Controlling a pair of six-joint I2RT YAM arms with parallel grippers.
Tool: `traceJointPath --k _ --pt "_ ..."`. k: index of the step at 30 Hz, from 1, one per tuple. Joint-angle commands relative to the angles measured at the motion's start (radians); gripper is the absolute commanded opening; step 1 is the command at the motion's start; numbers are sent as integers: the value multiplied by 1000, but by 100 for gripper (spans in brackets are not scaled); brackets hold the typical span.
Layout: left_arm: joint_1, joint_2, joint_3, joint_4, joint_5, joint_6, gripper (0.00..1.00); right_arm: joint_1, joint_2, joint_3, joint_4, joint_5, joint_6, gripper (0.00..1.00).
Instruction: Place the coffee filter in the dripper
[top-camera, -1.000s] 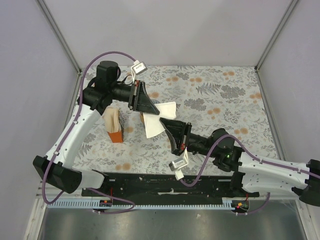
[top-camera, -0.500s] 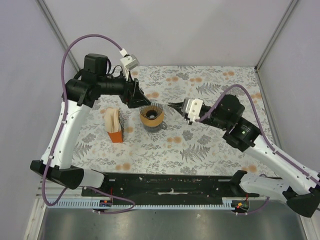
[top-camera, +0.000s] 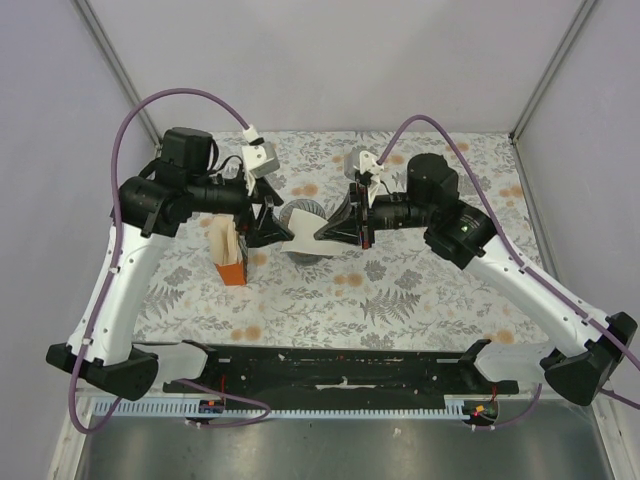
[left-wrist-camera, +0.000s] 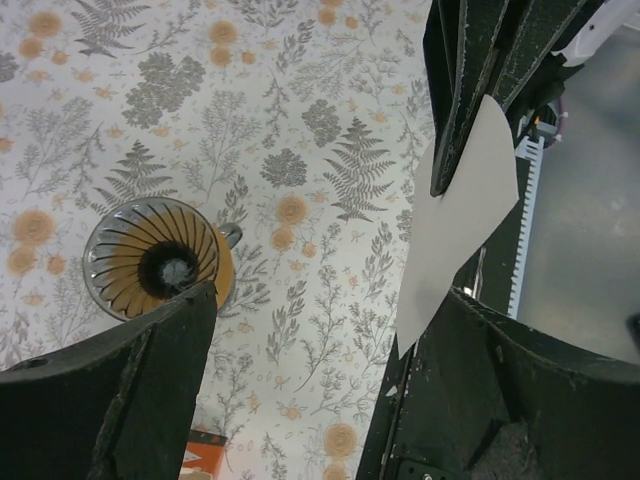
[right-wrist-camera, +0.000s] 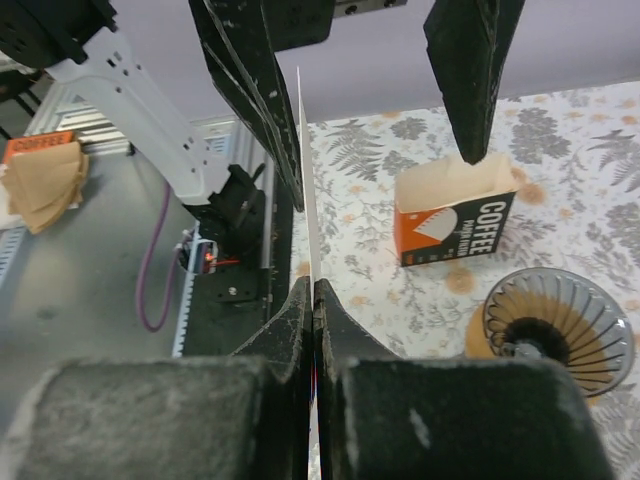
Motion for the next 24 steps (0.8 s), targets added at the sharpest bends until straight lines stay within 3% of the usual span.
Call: traceJointPath --k 1,6,9,11,13,14,16,20,24 --pt "-18 -5 -27 -11 80 49 91 -1 -5 50 64 -75 138 0" --pt "-42 -7 -73 41 167 -33 90 -2 8 58 104 -47 195 0" --pt "-55 -10 -84 77 195 -92 79 -9 25 64 134 -55 229 0" --pt "-56 -7 -87 83 207 -110 64 -10 31 65 166 -72 249 0" --pt "-56 -10 -87 89 221 -122 39 -12 36 68 179 -82 256 1" --pt "-56 -8 -90 92 227 -130 27 -12 34 69 182 -85 256 6" --pt "-56 -15 -89 100 238 -156 2 -15 22 59 177 -84 243 26" --pt "-56 -27 -79 95 264 -182 2 -77 -62 -16 177 -84 198 43" --pt "-56 -34 -67 72 287 -172 2 -137 -179 -117 154 -76 131 49"
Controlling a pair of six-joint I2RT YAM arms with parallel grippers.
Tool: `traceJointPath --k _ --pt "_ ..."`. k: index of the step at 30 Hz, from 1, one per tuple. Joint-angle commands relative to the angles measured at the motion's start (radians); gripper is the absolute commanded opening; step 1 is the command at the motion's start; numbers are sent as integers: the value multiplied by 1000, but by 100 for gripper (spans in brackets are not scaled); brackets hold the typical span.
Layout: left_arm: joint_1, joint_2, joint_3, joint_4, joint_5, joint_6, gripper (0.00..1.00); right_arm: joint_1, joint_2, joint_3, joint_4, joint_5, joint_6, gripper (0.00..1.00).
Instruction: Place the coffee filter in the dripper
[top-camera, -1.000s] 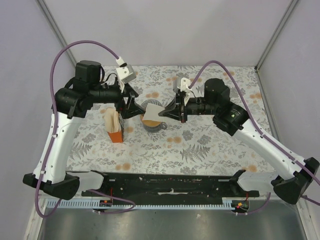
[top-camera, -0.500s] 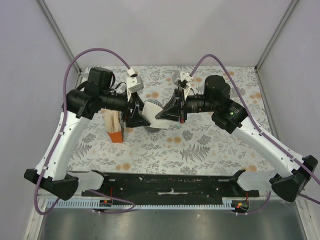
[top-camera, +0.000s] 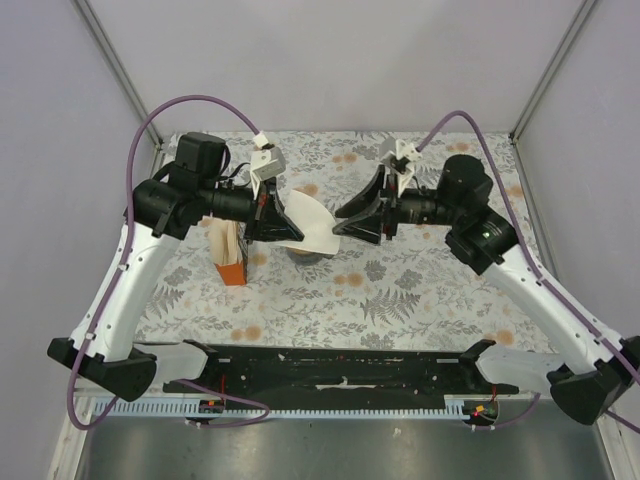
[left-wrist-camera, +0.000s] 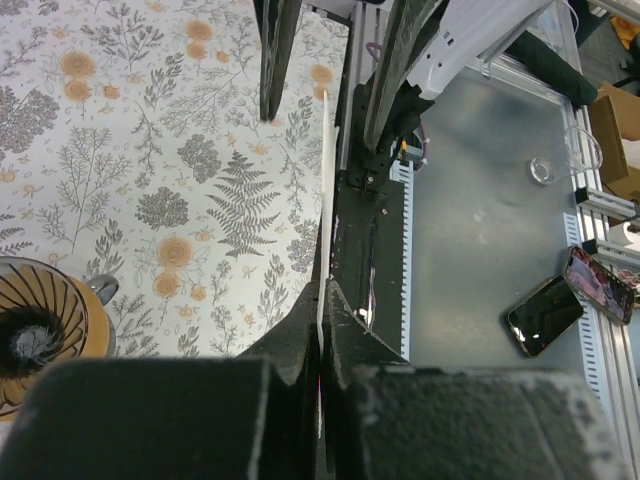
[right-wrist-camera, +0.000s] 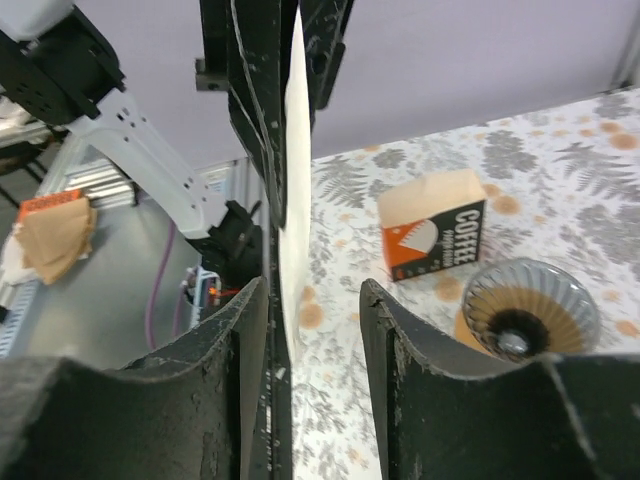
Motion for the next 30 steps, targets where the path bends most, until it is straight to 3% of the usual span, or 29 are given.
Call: traceJointPath --k 1,7,16,20,30 --pt "-5 -34 22 6 70 -27 2 -47 -134 -74 -11 -8 -103 49" --pt "-3 -28 24 -29 63 24 2 -76 -175 -102 -93 -4 -158 39" --pt "-3 -28 24 -32 58 27 2 -76 -122 -93 -10 -93 -72 44" --pt "-3 -28 24 -30 57 29 2 -78 -119 -93 7 -90 -60 34" --pt "-5 -28 27 -30 63 27 2 -76 -90 -88 13 -67 -51 34"
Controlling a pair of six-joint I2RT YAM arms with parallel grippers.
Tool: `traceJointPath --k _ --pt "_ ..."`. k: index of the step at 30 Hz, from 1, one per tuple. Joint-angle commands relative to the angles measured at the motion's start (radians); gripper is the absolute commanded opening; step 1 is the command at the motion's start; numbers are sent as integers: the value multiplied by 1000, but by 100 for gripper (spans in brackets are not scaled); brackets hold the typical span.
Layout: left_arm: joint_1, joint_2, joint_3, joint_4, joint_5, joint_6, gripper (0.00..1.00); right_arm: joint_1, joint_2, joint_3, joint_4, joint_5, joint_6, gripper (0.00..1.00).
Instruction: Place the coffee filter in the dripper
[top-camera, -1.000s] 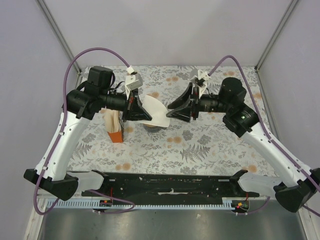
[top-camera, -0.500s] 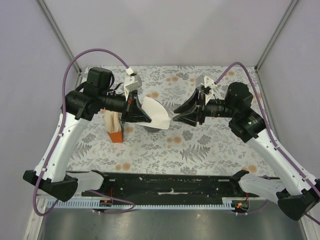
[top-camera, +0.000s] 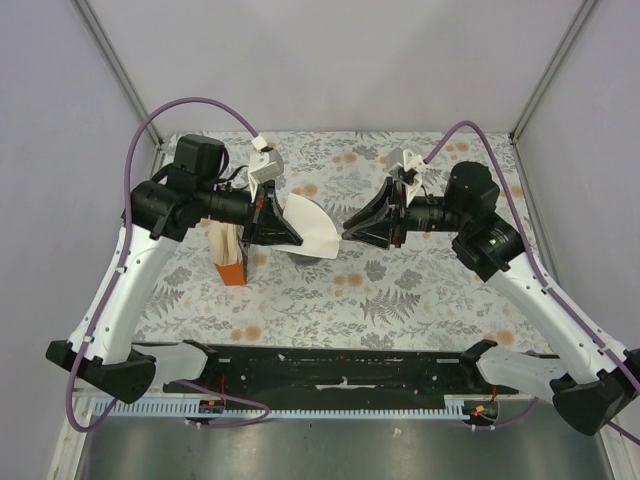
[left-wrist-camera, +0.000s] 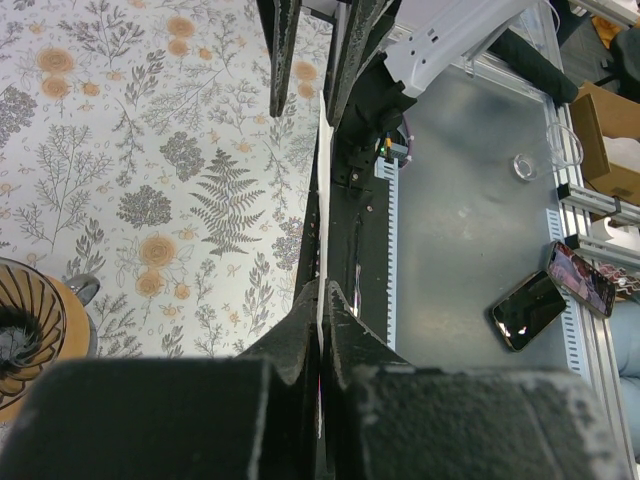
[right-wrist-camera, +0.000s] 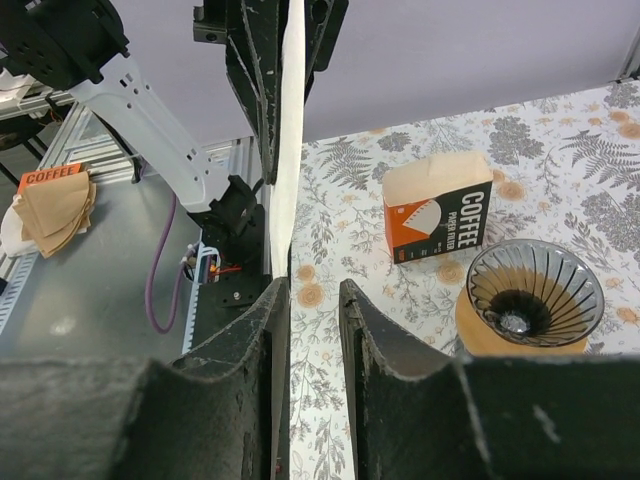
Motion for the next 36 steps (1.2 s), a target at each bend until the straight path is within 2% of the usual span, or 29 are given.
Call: traceJointPath --k 1,11,17,28,36 --pt "-5 -15 28 -2 28 25 2 -3 10 6 45 -6 18 34" --pt "-6 -12 30 0 28 25 2 -2 12 -7 85 -41 47 36" --pt "-6 -8 33 1 28 22 2 -2 27 -2 92 -41 58 31" --pt "-8 -12 28 3 19 25 2 0 -31 21 43 -94 4 43" --pt "-9 -10 34 3 24 25 2 0 13 29 45 -96 43 34"
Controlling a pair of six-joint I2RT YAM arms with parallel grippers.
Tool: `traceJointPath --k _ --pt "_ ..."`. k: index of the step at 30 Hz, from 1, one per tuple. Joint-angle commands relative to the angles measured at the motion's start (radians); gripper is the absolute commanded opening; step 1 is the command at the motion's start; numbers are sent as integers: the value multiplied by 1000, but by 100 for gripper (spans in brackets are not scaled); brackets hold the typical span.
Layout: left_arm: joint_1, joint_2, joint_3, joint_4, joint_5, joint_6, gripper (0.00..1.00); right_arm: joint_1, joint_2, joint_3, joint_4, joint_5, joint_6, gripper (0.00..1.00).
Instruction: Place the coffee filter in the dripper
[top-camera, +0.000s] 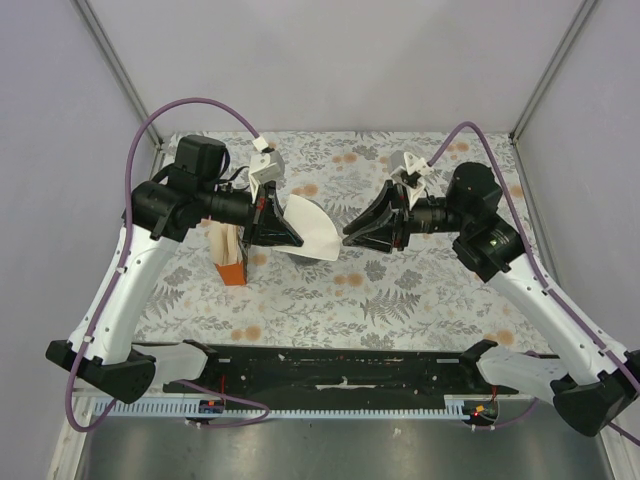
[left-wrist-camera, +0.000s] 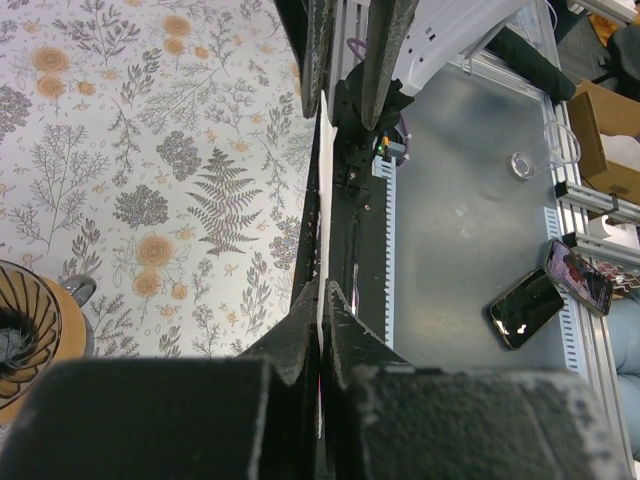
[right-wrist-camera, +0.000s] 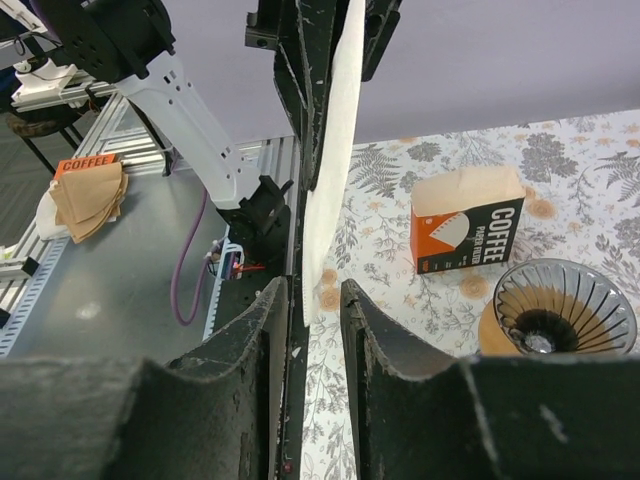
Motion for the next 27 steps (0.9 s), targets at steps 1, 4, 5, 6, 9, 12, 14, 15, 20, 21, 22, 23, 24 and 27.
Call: traceJointPath --k 1,4,5,6,9,12,14,15,20,21,22,23,24,27 --pt "-5 -13 33 6 24 25 2 -1 30 35 12 -18 30 34" --pt "-5 -10 33 4 24 25 2 -1 41 41 20 -13 40 33" --pt "-5 -12 33 4 24 25 2 1 43 41 29 -16 44 33" --pt "-7 -10 31 4 24 25 2 1 46 41 35 -18 47 33" --pt "-7 -12 33 4 24 25 2 1 46 44 31 -10 40 31" --pt "-8 -12 33 6 25 25 2 -1 46 43 17 -10 29 28" --pt "-7 -10 33 3 24 26 2 1 43 43 13 -4 21 27" --pt "-7 -12 31 4 24 28 2 -2 43 44 12 2 20 26" --pt "-8 -12 33 1 25 31 2 -1 60 63 5 1 21 24" --pt "-11 -12 34 0 24 35 2 1 61 63 3 1 20 24" --pt "-10 -13 34 -5 25 39 2 1 64 64 3 4 18 24" --pt "-11 -13 34 -6 27 42 2 -1 64 64 2 4 18 24" --pt "-11 -12 34 -12 25 48 2 -2 64 66 -3 7 14 24" --pt "-11 -15 36 -16 24 51 2 -2 60 75 -18 20 -3 24"
